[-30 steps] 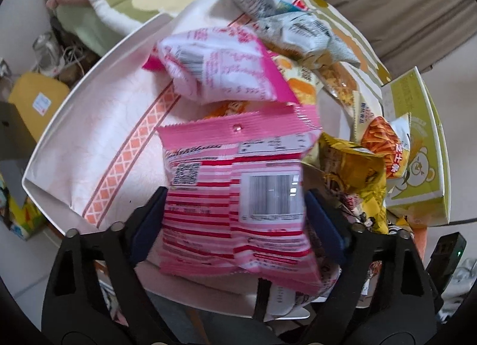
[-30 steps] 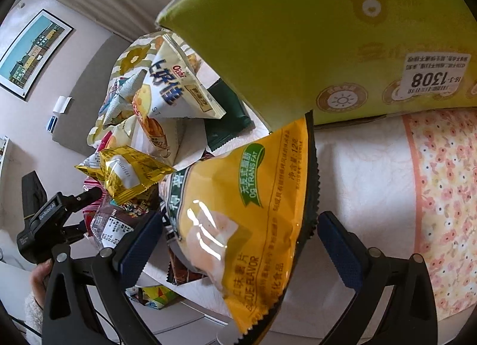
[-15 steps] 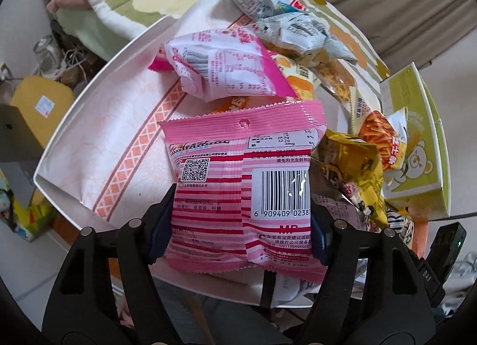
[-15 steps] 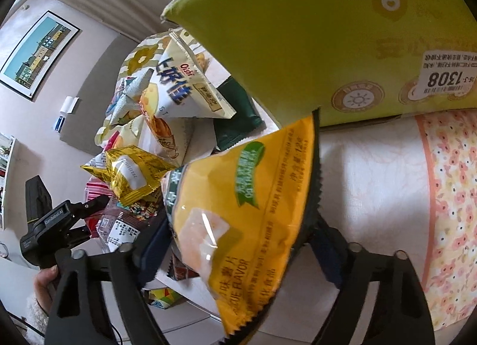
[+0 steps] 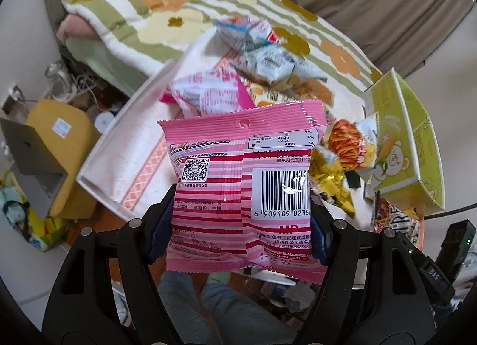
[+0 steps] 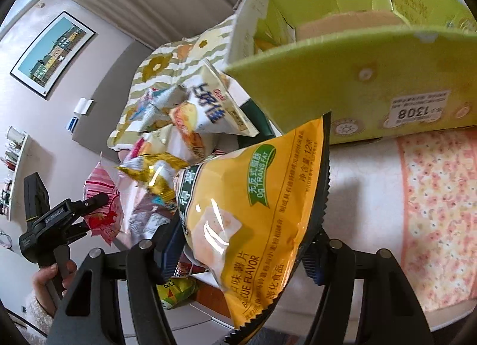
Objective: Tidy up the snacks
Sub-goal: 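Carry both packs over the yellow-green box and open both tools to drop them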
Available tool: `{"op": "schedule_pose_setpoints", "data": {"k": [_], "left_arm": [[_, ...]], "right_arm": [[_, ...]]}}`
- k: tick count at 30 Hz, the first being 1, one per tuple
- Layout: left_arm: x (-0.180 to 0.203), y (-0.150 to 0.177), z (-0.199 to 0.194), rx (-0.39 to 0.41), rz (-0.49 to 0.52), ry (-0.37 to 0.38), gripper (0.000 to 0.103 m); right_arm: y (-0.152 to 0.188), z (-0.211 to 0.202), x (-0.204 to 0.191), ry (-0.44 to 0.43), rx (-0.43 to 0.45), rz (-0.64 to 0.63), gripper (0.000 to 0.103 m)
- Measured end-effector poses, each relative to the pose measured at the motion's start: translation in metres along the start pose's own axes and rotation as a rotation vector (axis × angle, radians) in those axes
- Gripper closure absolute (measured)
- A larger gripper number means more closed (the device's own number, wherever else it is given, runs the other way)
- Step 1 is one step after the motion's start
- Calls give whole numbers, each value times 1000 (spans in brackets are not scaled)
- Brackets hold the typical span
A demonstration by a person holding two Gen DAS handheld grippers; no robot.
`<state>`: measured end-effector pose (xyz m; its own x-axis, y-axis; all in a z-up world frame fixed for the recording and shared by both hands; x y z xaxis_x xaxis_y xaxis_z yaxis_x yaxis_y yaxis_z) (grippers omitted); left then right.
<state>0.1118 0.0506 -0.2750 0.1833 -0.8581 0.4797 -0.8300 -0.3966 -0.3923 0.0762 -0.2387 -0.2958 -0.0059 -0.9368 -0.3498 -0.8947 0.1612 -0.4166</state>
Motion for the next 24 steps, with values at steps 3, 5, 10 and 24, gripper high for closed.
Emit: {"op": "schedule_pose_setpoints", "data": {"k": [3,5,10,24], "left_arm": [[11,-5,-23,42,15,-12,32],[23,-11,-37,78,39,-19,32],[75,-30,-63,133,110,5,32],[276,-70,7,38,436,231,32]], "right_arm": [[-3,-24,-1,-4,27,-19,41],[-9,-40,-2,-5,57,-31,41],[-38,-85,0,-10,151,-50,41],[-130,-142,53,177,319,-29,41]]}}
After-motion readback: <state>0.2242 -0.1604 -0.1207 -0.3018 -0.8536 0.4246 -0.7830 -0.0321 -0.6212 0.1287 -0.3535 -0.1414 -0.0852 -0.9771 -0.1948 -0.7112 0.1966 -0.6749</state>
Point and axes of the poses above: each gripper's, at about its wrist camera, not at the fingertips, and z roughly the way its jaws point, x to its right, y to its underside, the point moved 10 cm from there along z, roughly the way its jaws point, and after that the axes turned 13 degrees about y, right-handed, at the moved point
